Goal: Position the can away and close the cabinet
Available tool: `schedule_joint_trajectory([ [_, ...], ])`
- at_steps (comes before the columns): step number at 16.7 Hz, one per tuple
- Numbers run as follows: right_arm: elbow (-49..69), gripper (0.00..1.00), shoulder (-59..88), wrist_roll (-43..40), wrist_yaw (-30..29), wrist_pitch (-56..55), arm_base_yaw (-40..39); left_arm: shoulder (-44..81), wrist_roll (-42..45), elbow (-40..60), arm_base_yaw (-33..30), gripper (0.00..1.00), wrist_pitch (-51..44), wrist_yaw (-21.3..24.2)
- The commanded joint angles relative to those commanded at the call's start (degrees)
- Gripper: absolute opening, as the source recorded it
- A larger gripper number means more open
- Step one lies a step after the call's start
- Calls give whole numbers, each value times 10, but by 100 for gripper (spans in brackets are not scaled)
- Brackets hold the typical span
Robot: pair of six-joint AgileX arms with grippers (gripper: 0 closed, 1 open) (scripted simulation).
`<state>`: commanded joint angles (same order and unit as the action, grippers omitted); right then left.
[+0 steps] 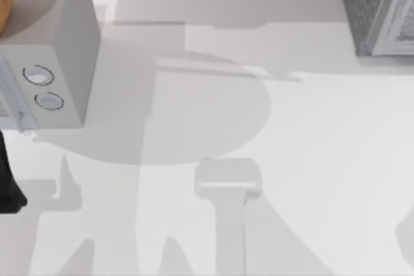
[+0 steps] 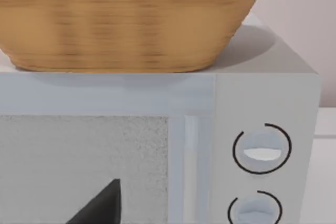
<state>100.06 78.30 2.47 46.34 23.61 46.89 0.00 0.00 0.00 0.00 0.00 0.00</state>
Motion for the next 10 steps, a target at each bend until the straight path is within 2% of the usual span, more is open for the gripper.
schedule_joint_trajectory([
  [10,4,100,-20,-13,-261,-1,-263,0,0,0,0,100,0,0],
])
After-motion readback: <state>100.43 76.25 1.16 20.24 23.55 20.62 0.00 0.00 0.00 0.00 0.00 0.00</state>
